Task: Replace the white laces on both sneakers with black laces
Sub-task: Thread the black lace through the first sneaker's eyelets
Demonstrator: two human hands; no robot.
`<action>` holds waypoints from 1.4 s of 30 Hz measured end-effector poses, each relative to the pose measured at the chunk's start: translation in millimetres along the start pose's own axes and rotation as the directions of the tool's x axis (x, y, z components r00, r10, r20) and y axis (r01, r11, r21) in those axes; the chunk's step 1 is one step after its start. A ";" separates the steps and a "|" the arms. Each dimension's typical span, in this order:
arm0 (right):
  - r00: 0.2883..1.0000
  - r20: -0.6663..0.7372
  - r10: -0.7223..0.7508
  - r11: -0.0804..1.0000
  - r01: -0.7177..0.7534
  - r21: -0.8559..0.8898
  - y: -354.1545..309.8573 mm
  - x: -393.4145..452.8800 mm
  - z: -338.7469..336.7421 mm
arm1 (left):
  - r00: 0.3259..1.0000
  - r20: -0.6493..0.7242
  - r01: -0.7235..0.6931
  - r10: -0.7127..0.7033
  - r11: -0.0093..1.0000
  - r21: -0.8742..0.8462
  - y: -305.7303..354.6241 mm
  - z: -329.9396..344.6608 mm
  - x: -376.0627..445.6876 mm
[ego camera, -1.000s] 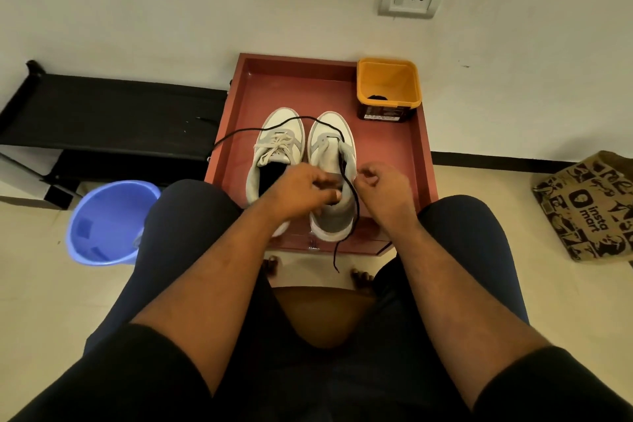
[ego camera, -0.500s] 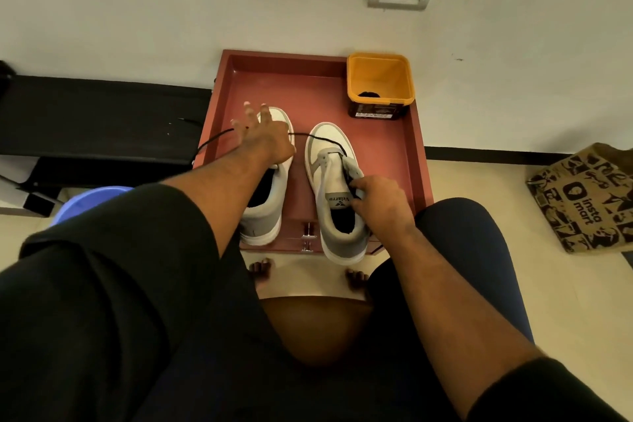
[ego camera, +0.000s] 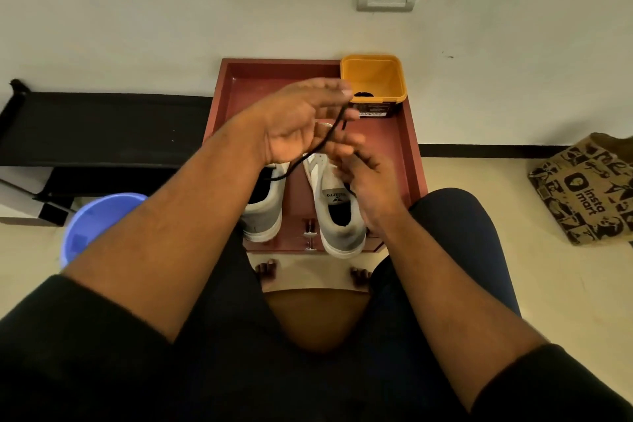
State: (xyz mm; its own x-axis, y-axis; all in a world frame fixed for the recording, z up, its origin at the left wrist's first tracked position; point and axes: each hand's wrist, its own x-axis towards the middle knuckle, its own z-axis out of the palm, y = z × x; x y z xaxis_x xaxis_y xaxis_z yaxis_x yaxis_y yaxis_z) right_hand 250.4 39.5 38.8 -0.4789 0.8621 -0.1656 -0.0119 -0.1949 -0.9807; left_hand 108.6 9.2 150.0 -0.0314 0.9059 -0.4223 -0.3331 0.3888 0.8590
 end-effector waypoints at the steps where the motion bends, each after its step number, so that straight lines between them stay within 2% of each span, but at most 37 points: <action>1: 0.991 0.093 0.095 0.970 -0.113 0.213 -2.4 -3.9 2.4 | 0.999 -0.013 -0.051 0.050 0.993 -0.102 2.4 3.1 0.9; 2: 0.969 0.191 0.159 0.918 -0.216 0.333 -4.3 -7.3 3.8 | 0.993 -0.063 -0.110 0.101 0.979 -0.171 3.3 6.4 3.8; 4: 0.911 0.351 0.217 0.839 -0.358 0.409 -5.7 -14.3 6.3 | 0.962 -0.217 -0.213 0.165 0.951 -0.223 1.9 9.6 11.1; 7: 0.881 0.433 0.192 0.794 -0.398 0.458 -10.6 -22.5 2.8 | 0.900 -0.404 -0.277 0.166 0.931 -0.236 -1.4 -2.9 23.8; 10: 0.915 0.344 0.213 0.870 -0.337 0.359 -15.0 -23.0 -11.6 | 0.762 -0.613 -0.360 0.208 0.923 -0.135 -4.2 -33.8 31.3; 12: 0.945 0.225 0.236 0.931 -0.286 0.228 -15.1 -17.6 -20.8 | 0.680 -0.710 -0.352 0.182 0.931 -0.098 -8.5 -60.1 32.1; 13: 0.959 0.155 0.236 0.947 -0.263 0.185 -14.2 -14.5 -23.4 | 0.686 -0.711 -0.261 0.156 0.964 -0.041 -12.2 -70.7 29.6; 14: 0.968 0.087 0.234 0.954 -0.246 0.171 -13.3 -12.4 -24.3 | 0.732 -0.669 -0.076 0.129 0.991 0.107 -16.3 -78.2 23.8; 15: 0.972 0.032 0.234 0.955 -0.236 0.178 -12.5 -10.4 -23.4 | 0.786 -0.610 0.174 0.101 0.910 0.375 -21.5 -82.2 16.4; 16: 0.971 -0.001 0.240 0.954 -0.236 0.186 -12.0 -8.6 -21.8 | 0.815 -0.568 0.343 0.115 0.696 0.632 -28.9 -83.4 9.9; 17: 0.968 -0.017 0.249 0.953 -0.242 0.182 -11.8 -7.4 -20.1 | 0.822 -0.534 0.390 0.198 0.488 0.781 -36.9 -79.9 3.5; 18: 0.966 -0.022 0.257 0.954 -0.250 0.163 -11.3 -6.3 -18.3 | 0.817 -0.492 0.358 0.300 0.406 0.841 -45.6 -69.1 -4.6; 19: 0.965 -0.020 0.261 0.957 -0.256 0.138 -10.5 -5.2 -16.2 | 0.821 -0.464 0.281 0.332 0.473 0.835 -57.0 -54.3 -12.9; 20: 0.966 -0.014 0.257 0.961 -0.254 0.109 -9.6 -4.4 -14.3 | 0.853 -0.462 0.225 0.244 0.626 0.747 -70.1 -40.8 -18.3; 21: 0.969 -0.004 0.248 0.966 -0.247 0.075 -8.2 -4.0 -12.5 | 0.885 -0.459 0.242 0.073 0.771 0.589 -81.7 -27.5 -21.6; 22: 0.972 0.012 0.236 0.971 -0.237 0.037 -7.1 -4.3 -10.8 | 0.899 -0.427 0.296 -0.096 0.852 0.432 -91.7 -16.8 -22.8; 23: 0.973 0.035 0.227 0.974 -0.228 -0.002 -6.1 -5.3 -8.8 | 0.896 -0.401 0.333 -0.194 0.889 0.315 -102.0 -12.0 -20.0; 25: 0.972 0.072 0.222 0.974 -0.217 -0.071 -5.5 -8.1 -6.0 | 0.887 -0.407 0.290 -0.218 0.949 0.124 -111.9 -10.7 -11.0; 27: 0.969 0.097 0.226 0.970 -0.215 -0.115 -6.5 -10.8 -6.2 | 0.886 -0.440 0.155 -0.145 0.988 -0.014 -112.1 -11.1 -4.4; 29: 0.963 0.134 0.232 0.969 -0.217 -0.119 -7.1 -12.9 -7.8 | 0.860 -0.508 0.007 -0.046 0.997 -0.079 -108.3 -16.3 -2.7; 30: 0.961 0.143 0.238 0.967 -0.220 -0.129 -7.3 -13.7 -9.3 | 0.820 -0.572 -0.074 -0.007 0.990 -0.117 -103.9 -22.4 -3.4; 33: 0.964 0.086 0.251 0.953 -0.231 -0.196 -5.1 -13.6 -13.1 | 0.620 -0.782 -0.314 0.062 0.933 -0.175 -93.1 -51.7 -4.1; 34: 0.969 0.051 0.241 0.951 -0.226 -0.212 -3.9 -13.2 -13.1 | 0.600 -0.796 -0.334 0.081 0.929 -0.157 -92.7 -56.9 -5.3; 35: 0.974 0.021 0.224 0.951 -0.214 -0.222 -2.6 -12.1 -11.7 | 0.634 -0.767 -0.297 0.094 0.946 -0.130 -94.7 -57.2 -7.1; 37: 0.984 -0.002 0.179 0.960 -0.175 -0.219 -1.4 -10.2 -7.2 | 0.818 -0.574 -0.097 0.049 0.994 -0.053 -107.9 -42.0 -9.3; 38: 0.987 0.007 0.159 0.966 -0.154 -0.208 -2.3 -9.7 -5.3 | 0.886 -0.463 0.007 -0.019 1.000 -0.027 -115.9 -31.1 -10.0; 40: 0.987 0.064 0.145 0.974 -0.131 -0.187 -3.5 -9.9 -3.6 | 0.922 -0.372 0.087 -0.111 0.993 -0.083 -126.8 -14.5 -8.1; 42: 0.980 0.105 0.166 0.971 -0.144 -0.190 -4.4 -12.5 -4.3 | 0.906 -0.405 0.058 -0.118 0.986 -0.159 -128.9 -8.0 -3.8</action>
State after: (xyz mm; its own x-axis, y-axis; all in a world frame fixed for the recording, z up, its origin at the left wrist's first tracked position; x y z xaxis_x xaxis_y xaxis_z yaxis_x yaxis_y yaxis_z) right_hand 260.2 31.5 44.7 -0.5641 0.7636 -0.3141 0.2240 -0.2246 -0.9484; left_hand 144.2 -45.7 38.6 -0.3710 0.7072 -0.6019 -0.4802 0.4086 0.7762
